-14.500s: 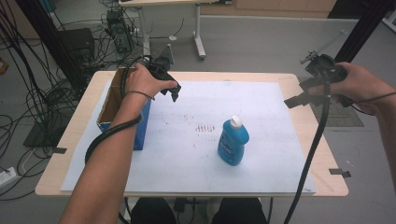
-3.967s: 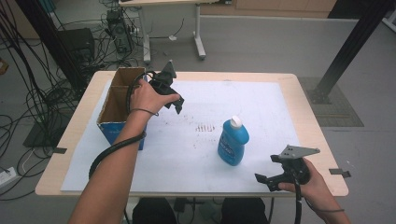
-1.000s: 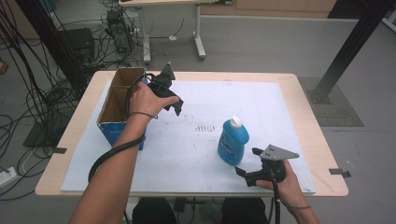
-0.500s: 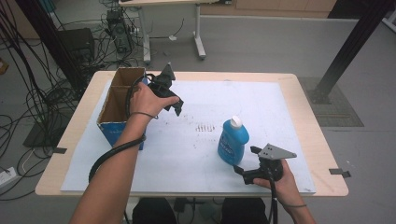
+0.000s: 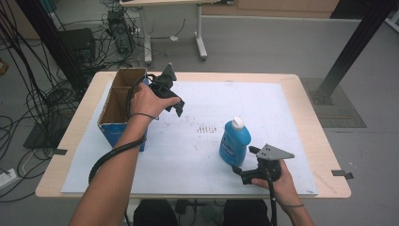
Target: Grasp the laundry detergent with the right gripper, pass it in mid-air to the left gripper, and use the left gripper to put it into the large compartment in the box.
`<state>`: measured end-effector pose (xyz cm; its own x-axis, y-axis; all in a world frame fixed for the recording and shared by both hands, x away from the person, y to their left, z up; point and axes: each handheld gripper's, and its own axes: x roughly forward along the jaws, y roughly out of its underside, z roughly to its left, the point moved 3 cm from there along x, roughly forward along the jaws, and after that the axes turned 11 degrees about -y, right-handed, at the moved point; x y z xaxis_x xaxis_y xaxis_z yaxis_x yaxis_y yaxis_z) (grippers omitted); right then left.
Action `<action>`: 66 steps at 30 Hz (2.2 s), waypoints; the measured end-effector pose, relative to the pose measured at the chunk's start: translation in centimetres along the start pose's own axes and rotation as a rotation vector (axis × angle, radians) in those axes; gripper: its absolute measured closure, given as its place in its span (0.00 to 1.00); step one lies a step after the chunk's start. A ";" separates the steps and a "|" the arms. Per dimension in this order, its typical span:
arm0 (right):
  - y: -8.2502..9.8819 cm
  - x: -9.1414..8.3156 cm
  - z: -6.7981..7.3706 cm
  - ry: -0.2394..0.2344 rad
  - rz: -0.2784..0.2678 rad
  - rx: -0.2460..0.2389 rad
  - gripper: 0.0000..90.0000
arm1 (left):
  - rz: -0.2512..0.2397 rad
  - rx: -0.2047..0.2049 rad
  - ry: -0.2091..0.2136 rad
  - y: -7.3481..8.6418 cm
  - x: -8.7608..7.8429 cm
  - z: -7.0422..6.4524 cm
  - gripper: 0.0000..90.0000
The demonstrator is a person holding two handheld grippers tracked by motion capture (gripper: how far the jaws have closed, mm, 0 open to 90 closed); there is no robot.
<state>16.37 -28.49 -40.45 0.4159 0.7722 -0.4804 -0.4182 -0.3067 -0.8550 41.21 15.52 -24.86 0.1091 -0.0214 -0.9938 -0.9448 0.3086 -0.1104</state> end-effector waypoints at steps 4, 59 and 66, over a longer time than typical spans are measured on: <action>0.0 0.2 0.0 0.002 -0.007 0.000 0.04 | -0.006 -0.008 0.000 0.1 -0.1 0.2 0.08; 0.2 3.1 -0.5 0.012 -0.066 -0.013 0.05 | 0.007 0.002 -0.004 -0.4 -0.2 -0.3 0.08; 0.4 3.3 -0.5 0.009 -0.072 -0.009 0.05 | 0.011 0.002 -0.008 -0.4 -0.1 -0.2 0.08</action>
<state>17.98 -26.34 -42.43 0.4518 0.7877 -0.4188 -0.3794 -0.2552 -0.8893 41.56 15.22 -24.73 0.1013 -0.0104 -0.9948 -0.9454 0.3104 -0.0996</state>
